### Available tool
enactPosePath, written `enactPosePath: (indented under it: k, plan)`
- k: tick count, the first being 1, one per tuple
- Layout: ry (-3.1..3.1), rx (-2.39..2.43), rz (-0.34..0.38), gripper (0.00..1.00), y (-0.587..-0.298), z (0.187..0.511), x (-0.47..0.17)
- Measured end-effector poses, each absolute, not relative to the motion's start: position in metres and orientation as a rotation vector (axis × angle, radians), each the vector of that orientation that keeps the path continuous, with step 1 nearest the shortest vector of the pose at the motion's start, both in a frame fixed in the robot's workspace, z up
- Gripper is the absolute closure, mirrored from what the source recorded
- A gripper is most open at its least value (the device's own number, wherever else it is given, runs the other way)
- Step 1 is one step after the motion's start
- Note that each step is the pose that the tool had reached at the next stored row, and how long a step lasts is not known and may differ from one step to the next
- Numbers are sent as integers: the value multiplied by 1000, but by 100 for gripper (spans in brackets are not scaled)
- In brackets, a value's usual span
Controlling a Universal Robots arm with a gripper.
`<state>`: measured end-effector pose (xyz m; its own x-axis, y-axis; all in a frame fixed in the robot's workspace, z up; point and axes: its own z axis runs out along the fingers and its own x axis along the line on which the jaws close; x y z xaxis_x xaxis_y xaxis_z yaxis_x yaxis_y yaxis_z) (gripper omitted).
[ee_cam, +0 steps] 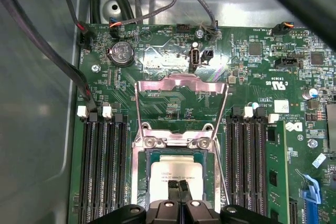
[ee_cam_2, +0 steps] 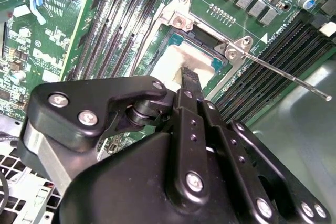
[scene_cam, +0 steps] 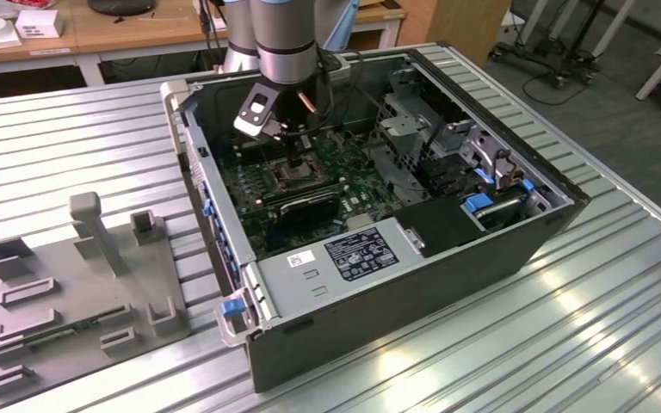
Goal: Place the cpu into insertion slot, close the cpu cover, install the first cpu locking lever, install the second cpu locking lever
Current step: 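Place the cpu into insertion slot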
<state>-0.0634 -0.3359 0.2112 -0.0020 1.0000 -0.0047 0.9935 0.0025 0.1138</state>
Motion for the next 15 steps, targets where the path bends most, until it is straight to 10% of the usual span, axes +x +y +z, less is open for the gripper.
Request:
enactPosePath:
  k: [15]
  plan:
    - [2198, 2193, 46, 90, -336, 217, -62]
